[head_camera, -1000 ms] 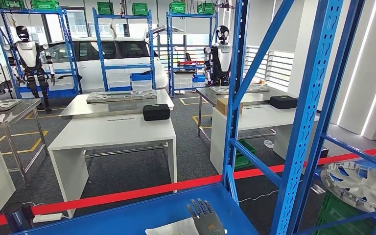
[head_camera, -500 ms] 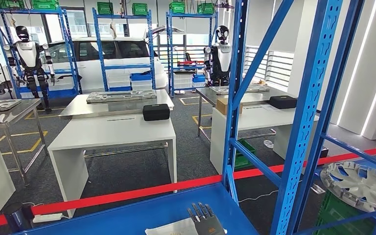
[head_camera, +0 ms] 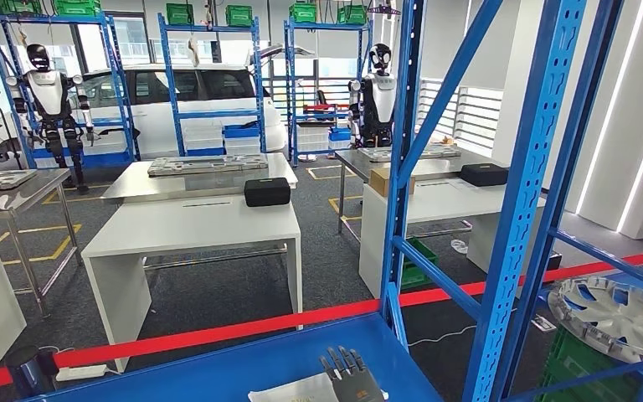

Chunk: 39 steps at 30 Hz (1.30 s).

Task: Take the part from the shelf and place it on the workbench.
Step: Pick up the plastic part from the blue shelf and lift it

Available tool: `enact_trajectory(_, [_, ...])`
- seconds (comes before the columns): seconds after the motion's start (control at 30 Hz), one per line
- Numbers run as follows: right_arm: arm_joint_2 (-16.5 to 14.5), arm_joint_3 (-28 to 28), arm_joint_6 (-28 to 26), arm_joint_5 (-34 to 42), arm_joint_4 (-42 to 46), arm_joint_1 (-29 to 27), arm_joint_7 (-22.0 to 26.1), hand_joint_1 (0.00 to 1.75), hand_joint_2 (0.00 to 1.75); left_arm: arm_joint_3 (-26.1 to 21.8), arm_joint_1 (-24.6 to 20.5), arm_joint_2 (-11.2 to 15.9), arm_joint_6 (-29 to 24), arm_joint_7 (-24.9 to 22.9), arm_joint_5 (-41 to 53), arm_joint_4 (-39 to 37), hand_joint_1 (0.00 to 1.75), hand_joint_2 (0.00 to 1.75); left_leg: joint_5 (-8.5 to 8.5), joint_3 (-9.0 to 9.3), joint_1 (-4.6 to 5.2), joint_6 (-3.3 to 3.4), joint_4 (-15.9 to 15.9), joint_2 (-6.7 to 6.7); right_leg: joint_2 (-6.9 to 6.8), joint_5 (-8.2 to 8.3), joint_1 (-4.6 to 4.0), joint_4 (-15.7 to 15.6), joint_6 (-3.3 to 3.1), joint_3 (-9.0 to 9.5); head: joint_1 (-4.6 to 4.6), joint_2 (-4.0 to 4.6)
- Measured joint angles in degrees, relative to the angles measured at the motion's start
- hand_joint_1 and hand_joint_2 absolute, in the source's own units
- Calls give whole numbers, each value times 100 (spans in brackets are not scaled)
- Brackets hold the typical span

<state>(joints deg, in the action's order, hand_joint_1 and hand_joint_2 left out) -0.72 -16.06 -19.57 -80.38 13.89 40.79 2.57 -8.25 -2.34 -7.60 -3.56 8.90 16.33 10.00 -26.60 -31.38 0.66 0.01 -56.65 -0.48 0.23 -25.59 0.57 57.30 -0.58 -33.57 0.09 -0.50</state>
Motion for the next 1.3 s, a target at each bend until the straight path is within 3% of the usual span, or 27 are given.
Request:
enact_trajectory(0.13, [0, 20, -24, 20, -1, -2, 0, 0, 0, -1, 0, 2, 0, -8, 9, 1, 0, 0, 0, 0, 0, 0, 0, 0, 0, 0, 0, 0, 0, 0, 0, 0])
enact_trajectory(0.27, [0, 48, -33, 41, -1, -7, 1, 0, 175, -1, 1, 6, 0, -27, 13, 0, 0, 0, 0, 0, 0, 0, 0, 0, 0, 0, 0, 0, 0, 0, 0, 0])
enact_trajectory(0.4, [0, 75, -26, 45, -1, -8, 1, 0, 175, -1, 1, 8, 0, -40, 13, 0, 0, 0, 0, 0, 0, 0, 0, 0, 0, 0, 0, 0, 0, 1, 0, 0])
enact_trajectory(0.53, [0, 86, -23, 45, -1, -9, 2, 0, 0, -1, 1, 8, 0, -49, 14, -1, 0, 0, 0, 0, 0, 0, 0, 0, 0, 0, 0, 0, 0, 1, 0, 0])
enact_trajectory(1.3, [0, 92, -21, 2, -1, -10, 2, 0, 0, -1, 1, 25, -33, -102, 64, -2, 0, 0, 0, -1, 0, 0, 0, 0, -1, 0, 0, 0, 0, 1, 0, 0])
